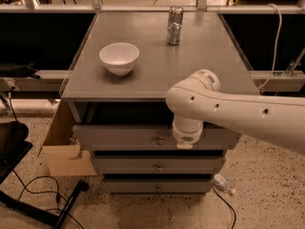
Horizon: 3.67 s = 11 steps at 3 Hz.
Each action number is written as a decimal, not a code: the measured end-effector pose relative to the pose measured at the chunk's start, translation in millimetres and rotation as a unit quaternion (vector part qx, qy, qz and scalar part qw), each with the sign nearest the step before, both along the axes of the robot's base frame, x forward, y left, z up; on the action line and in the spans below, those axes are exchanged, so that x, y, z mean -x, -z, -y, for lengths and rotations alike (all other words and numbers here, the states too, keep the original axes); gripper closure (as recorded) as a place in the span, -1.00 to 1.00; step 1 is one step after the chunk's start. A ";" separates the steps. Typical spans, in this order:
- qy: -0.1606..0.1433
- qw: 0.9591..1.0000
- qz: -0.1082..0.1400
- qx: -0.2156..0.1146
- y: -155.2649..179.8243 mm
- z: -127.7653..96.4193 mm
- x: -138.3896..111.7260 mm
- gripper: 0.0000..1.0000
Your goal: Open top drawer
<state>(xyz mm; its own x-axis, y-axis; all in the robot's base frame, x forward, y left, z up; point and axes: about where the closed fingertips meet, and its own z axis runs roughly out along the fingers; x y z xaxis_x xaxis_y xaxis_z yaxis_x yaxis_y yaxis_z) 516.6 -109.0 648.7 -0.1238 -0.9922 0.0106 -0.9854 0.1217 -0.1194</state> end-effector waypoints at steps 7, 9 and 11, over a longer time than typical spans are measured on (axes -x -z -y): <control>-0.007 1.000 -0.010 0.009 -26.2 5.7 11.6 1.00; -0.002 1.000 -0.016 0.008 -31.0 13.6 23.1 1.00; 0.003 1.000 -0.024 0.005 -34.1 21.4 34.0 1.00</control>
Offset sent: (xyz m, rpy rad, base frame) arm -0.0996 -0.1236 0.1031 -0.3210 0.0988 0.1522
